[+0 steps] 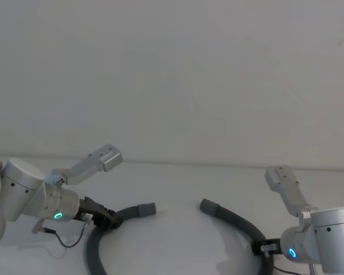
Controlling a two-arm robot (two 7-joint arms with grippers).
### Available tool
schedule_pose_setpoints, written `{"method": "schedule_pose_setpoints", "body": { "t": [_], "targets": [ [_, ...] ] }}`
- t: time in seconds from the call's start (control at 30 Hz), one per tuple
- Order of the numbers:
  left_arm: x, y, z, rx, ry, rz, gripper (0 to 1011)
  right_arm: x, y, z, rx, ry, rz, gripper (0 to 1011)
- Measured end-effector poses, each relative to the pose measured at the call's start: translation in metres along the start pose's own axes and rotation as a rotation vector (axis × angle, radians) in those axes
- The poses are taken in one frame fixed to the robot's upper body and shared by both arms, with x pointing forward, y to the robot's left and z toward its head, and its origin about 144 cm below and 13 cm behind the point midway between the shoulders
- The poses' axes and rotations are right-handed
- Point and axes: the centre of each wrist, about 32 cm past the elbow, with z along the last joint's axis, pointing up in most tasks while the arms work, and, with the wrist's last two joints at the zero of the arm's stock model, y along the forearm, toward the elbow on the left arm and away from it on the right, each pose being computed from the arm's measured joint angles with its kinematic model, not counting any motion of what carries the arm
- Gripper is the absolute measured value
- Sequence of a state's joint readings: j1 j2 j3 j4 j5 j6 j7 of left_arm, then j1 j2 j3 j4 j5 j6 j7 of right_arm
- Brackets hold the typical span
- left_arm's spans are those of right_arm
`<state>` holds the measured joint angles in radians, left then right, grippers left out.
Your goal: Use both hands to pick up one end of the pipe from the table, align the ends, and insert them.
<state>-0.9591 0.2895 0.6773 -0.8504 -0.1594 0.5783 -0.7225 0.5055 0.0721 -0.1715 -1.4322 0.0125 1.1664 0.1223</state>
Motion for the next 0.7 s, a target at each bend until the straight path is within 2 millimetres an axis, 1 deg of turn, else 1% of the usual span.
{"method": "schedule_pose_setpoints", "body": {
  "t": [0.2,0.37,0.7],
  "targets": [
    [0.0,0.0,0.003,-0.009,-0.03,-0.002,290,0.003,-0.002,-0.002,0.011,-0.006,0.012,255],
    [-0.003,0.003,0.009,-0.027,-0.072,0.004,290,0.008,-0.008,-0.007,0.038,-0.013,0.04,255],
    [-0.017,0.012,0.014,-0.068,-0.136,0.041,290,0.022,-0.031,-0.018,0.11,-0.024,0.107,255]
  ]
}}
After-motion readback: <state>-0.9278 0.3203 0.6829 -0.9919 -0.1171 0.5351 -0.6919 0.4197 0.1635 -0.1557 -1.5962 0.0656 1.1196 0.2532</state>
